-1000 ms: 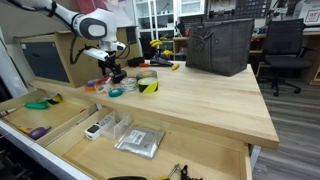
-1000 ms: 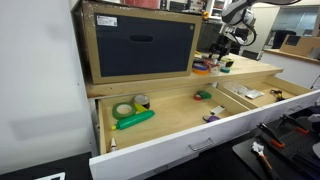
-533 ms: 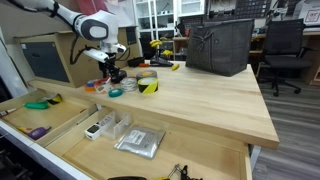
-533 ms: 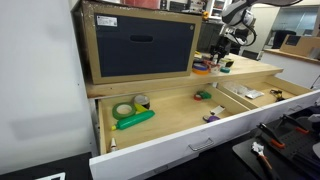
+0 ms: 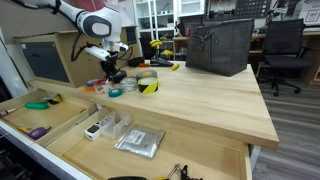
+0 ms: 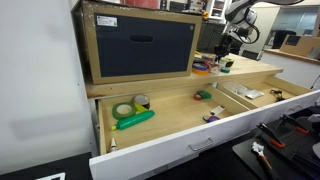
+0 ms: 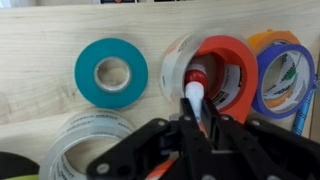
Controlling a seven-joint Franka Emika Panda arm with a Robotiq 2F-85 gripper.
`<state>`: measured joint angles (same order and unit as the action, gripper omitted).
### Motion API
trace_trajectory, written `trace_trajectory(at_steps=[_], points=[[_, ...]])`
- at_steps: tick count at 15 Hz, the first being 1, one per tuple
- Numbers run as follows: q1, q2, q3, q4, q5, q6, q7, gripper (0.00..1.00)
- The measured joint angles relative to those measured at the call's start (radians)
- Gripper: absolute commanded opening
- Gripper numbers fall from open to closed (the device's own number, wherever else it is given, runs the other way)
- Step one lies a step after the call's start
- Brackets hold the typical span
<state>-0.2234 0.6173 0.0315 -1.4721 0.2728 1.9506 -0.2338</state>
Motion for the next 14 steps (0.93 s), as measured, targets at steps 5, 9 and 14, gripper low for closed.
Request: trace_trajectory(at_steps=[5,9,14], points=[[-0.002,0.000,0.000,0.004,0.000,-0.013,0.000,0.04],[-0.003,-0.010,0.000,0.009,0.011,-0.013,0.001,0.04],[-0.005,-0.067,-0.004,0.011,0.025,-0.013,0.005,0.04]])
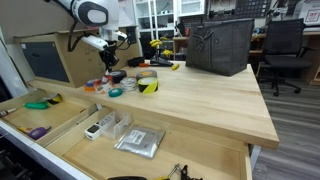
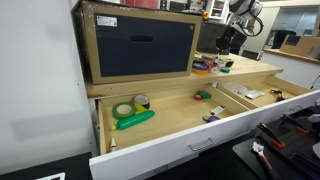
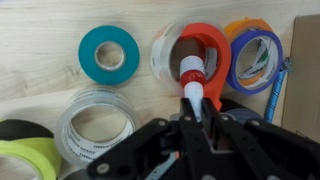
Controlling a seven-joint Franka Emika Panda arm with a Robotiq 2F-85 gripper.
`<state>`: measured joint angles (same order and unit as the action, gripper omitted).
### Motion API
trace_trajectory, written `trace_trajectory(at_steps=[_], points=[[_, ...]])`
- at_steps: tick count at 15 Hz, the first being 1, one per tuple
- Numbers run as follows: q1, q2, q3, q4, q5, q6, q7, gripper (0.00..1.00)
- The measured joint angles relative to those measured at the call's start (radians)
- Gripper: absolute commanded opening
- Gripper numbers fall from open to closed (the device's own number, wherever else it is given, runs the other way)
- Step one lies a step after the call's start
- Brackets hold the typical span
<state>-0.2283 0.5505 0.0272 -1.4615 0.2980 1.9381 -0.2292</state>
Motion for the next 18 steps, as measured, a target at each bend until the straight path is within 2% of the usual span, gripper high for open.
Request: trace_trajectory(at_steps=[8,13,18], points=[[0.011,-0.062,-0.018,0.001,-0.028,0.006,0.002,0.04],[0.056,-0.062,-0.032,0.000,-0.140,0.049,0.049,0.04],[0.137,-0.050,-0.044,-0.004,-0.288,0.132,0.137,0.04]])
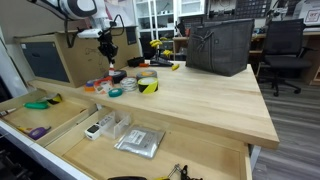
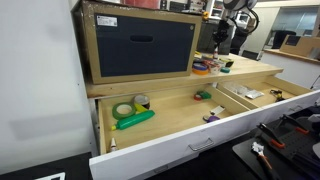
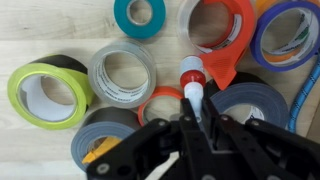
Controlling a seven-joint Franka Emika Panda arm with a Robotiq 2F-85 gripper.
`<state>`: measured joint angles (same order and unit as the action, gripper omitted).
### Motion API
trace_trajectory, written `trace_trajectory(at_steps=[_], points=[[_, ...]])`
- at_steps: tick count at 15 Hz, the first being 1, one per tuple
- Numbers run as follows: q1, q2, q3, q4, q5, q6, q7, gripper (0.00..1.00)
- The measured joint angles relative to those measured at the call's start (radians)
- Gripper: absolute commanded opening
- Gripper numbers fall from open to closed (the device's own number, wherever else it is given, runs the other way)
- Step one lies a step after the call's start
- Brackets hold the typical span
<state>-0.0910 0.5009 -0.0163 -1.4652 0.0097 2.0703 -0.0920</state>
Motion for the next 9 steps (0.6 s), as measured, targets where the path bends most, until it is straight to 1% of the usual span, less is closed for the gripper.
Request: trace_trajectory(at_steps=[5,9], points=[[0.079,0.042,-0.003,0.014,-0.100,0.024,0.071,0.04],[0.099,0.051,-0.020,0.030,-0.166,0.024,0.102,0.04]])
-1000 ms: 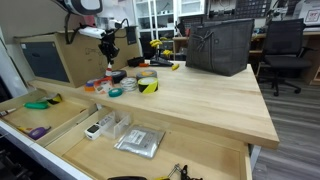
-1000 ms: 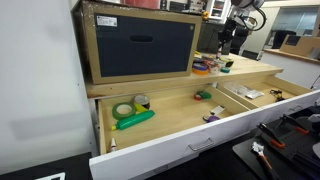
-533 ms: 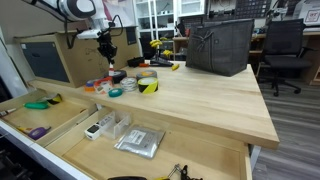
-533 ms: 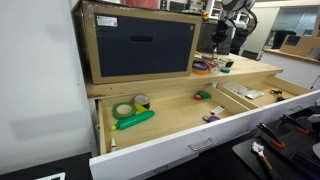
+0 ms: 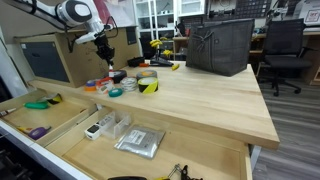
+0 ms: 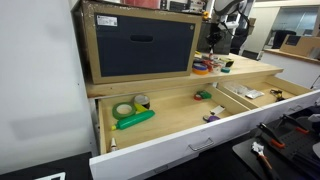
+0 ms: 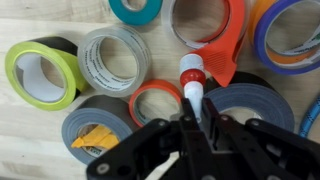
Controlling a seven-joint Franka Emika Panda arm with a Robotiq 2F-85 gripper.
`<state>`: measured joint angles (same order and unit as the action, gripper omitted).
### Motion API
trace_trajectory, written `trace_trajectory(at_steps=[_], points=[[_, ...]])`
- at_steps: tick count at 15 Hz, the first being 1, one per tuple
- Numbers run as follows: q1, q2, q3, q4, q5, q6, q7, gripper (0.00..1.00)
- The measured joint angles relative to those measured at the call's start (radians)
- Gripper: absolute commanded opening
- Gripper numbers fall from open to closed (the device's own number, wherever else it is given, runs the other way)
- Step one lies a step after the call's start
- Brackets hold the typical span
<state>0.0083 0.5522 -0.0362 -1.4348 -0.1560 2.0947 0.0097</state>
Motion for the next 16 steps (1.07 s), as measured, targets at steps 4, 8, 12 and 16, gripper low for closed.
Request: trace_trajectory(at_steps=[4,8,12,16], points=[[-0.005,0.000,-0.033,0.005,-0.028,0.000,0.000,0.04],[-0.009,0.003,-0.047,0.004,-0.037,0.006,0.001,0.04],[-0.004,0.029,-0.049,0.003,-0.063,0.043,0.044,0.04],[0.018,0.055,-0.051,0.003,-0.102,0.091,0.102,0.04]])
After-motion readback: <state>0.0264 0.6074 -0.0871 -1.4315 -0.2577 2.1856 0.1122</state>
